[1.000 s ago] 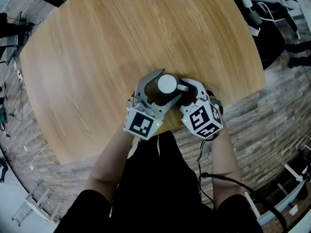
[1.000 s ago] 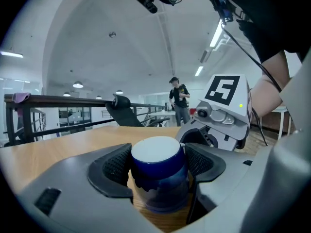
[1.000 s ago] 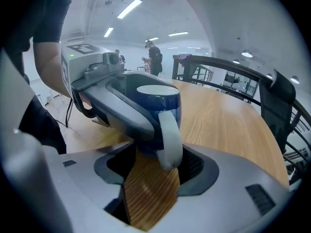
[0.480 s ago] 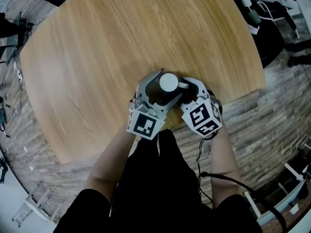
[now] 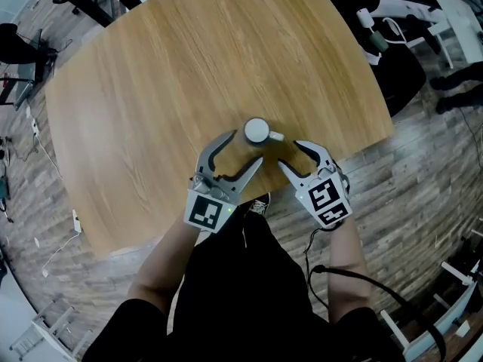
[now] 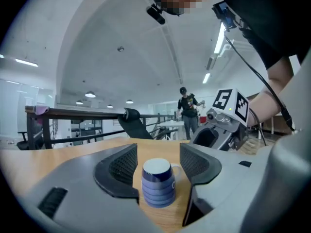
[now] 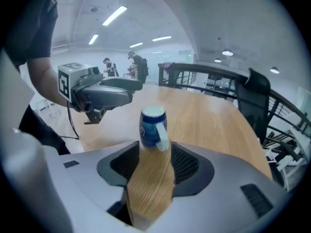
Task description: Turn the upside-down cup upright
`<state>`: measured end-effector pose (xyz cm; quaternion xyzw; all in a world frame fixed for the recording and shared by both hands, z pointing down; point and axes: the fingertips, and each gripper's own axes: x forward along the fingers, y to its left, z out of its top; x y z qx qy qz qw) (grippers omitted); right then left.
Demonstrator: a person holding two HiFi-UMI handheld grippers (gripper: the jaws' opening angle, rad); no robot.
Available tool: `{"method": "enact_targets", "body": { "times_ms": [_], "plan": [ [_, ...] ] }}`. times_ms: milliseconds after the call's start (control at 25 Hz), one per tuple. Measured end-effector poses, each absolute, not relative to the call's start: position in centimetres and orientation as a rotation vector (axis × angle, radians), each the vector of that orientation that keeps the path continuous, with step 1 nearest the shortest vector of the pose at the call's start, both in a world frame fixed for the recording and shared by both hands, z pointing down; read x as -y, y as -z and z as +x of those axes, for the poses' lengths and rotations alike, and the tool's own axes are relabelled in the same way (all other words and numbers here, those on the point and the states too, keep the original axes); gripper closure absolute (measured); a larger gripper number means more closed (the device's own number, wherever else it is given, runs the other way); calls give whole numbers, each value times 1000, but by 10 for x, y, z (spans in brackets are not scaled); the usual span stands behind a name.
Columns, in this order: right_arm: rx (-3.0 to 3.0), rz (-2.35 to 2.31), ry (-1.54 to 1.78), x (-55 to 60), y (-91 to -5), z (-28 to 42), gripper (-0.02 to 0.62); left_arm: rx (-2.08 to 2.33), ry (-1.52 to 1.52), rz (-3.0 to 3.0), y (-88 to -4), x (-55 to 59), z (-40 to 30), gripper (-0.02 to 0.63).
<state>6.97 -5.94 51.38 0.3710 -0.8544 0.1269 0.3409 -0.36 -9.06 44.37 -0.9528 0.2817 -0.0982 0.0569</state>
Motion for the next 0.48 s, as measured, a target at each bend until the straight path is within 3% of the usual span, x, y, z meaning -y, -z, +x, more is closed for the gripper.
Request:
{"method": "enact_targets", "body": {
  "times_ms": [80, 160, 320, 480],
  "plan": [
    [2243, 1103, -261, 60, -477, 73, 490, -940, 234, -2903, -420, 83, -11, 380],
    [2273, 1232, -193, 65, -438, 74, 543, -1044, 138, -2953, -397, 78, -14, 438],
    [2351, 1416, -90, 56, -370, 62, 580, -1148, 38, -2940, -354, 58, -14, 581],
    [2436, 1530, -61, 30, -323, 45, 581, -1210, 4, -2961, -319, 26, -17, 598]
  ]
}}
